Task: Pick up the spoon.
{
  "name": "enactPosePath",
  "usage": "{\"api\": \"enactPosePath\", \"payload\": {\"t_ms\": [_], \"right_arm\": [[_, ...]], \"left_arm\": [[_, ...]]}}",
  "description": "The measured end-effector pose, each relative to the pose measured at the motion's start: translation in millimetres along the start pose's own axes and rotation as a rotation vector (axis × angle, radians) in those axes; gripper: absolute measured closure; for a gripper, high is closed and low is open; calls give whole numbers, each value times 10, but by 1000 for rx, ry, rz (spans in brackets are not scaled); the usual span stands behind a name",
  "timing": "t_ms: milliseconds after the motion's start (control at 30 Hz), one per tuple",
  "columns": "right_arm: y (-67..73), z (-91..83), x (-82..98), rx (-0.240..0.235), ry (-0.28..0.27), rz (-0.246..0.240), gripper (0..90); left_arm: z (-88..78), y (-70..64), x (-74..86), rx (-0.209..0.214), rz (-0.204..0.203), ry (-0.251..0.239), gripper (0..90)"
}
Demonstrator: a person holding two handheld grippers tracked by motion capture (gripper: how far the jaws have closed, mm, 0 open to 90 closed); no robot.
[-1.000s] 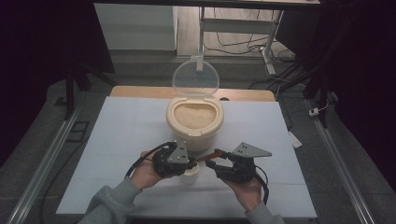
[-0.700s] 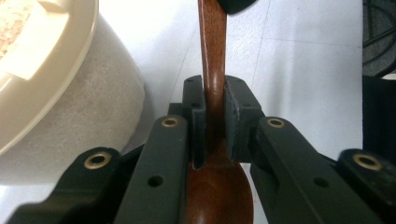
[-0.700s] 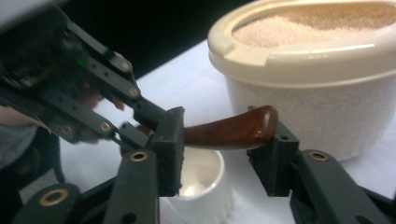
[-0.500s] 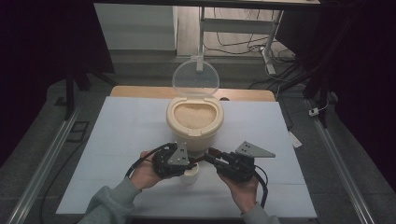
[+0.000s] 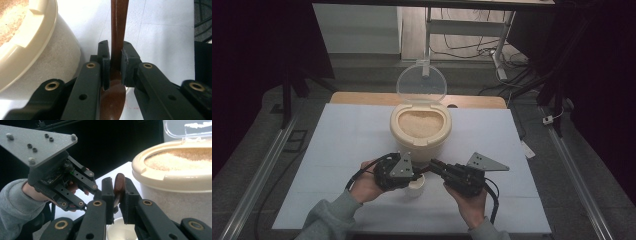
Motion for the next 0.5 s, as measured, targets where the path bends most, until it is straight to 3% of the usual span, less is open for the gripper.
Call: {"api": "enactPosePath", "payload": {"t_ms": [233, 400, 500], "right_arm": [[17, -31, -41, -19, -35, -11, 826], [-21, -101, -106, -18, -74, -7, 827], [-54, -155, -151, -15, -95, -3, 827]], "left_arm": [[-29, 10, -27, 17, -40, -36, 748], [-74, 55, -5, -4, -101, -67, 511], [-109, 78, 28, -14, -149, -89, 417]]}}
Point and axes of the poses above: each handheld gripper's, and its own axes: z roughly forward along the jaws, x roughly out of its underside, y roughly to its left, the point moved 9 cm from there along z, roughly forward along the jaws, and after that the axes turned 1 degree about -x, right-handed, at the moved point
